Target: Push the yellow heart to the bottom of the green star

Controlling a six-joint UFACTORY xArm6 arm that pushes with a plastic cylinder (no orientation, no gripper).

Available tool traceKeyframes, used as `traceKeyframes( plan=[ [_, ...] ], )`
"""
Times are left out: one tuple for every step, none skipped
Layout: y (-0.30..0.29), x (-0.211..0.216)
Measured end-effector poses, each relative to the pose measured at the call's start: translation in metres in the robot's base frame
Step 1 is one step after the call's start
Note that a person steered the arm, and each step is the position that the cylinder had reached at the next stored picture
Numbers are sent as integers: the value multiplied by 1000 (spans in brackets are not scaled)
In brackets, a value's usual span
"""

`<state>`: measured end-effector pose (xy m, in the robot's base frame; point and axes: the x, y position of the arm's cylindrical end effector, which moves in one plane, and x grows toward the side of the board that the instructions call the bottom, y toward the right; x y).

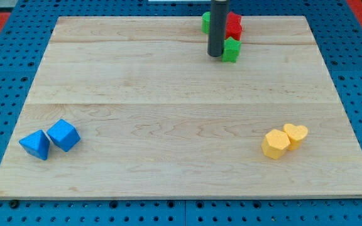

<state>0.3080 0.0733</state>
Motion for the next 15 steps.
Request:
traceKeyframes(
  plan=[
    [-15,-4],
    [-79,-6],
    [-130,-33],
    [-132,-92],
    [-116,-115],
    [-99,-116],
    [-78,-115],
    [-77,-116],
    [-86,-110],
    [-87,-27],
    [-64,69],
    [31,148],
    [157,173],
    [216,146],
    [210,212]
  ],
)
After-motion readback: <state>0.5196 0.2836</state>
